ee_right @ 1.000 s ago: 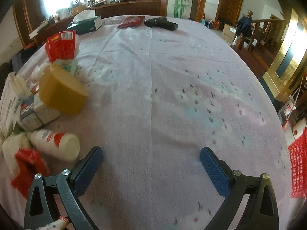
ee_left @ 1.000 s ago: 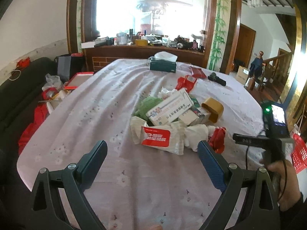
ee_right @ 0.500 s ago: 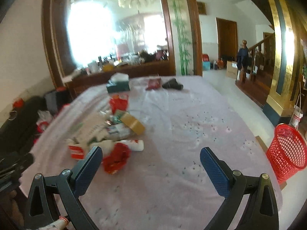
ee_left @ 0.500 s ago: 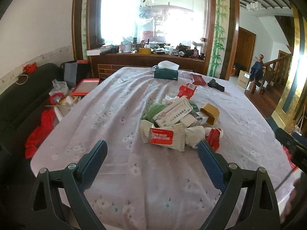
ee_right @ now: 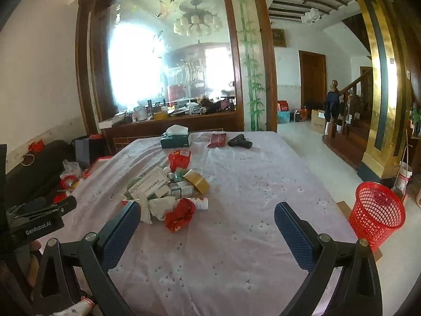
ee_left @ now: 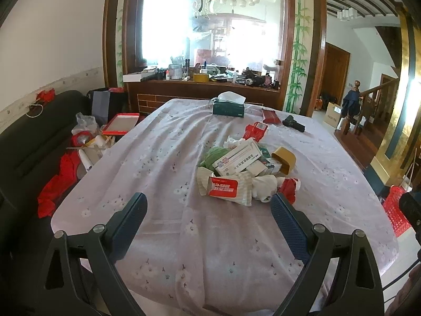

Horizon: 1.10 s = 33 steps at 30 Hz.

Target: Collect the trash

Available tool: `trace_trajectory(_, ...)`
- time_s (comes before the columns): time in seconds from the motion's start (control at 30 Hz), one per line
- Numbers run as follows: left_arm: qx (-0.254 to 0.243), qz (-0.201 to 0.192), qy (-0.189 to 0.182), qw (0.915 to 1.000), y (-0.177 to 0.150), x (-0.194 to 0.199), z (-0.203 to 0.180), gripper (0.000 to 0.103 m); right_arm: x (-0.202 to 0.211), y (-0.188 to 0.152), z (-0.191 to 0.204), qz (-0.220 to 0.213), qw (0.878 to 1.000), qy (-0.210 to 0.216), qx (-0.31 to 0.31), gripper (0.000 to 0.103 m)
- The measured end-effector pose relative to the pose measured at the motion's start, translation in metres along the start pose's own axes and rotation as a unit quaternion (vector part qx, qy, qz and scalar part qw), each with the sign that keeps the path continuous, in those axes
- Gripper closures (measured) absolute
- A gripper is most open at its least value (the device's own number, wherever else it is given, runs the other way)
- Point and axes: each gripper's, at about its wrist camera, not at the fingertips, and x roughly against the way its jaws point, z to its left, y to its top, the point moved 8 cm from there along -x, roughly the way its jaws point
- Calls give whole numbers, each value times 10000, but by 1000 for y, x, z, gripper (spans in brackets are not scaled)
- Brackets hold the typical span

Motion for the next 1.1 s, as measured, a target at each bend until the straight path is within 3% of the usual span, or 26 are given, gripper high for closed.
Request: trace_trajectory(1.1,-39,41,1,10000,-1,4,-9,9,8,3,13,-246,9992,323,-13,0)
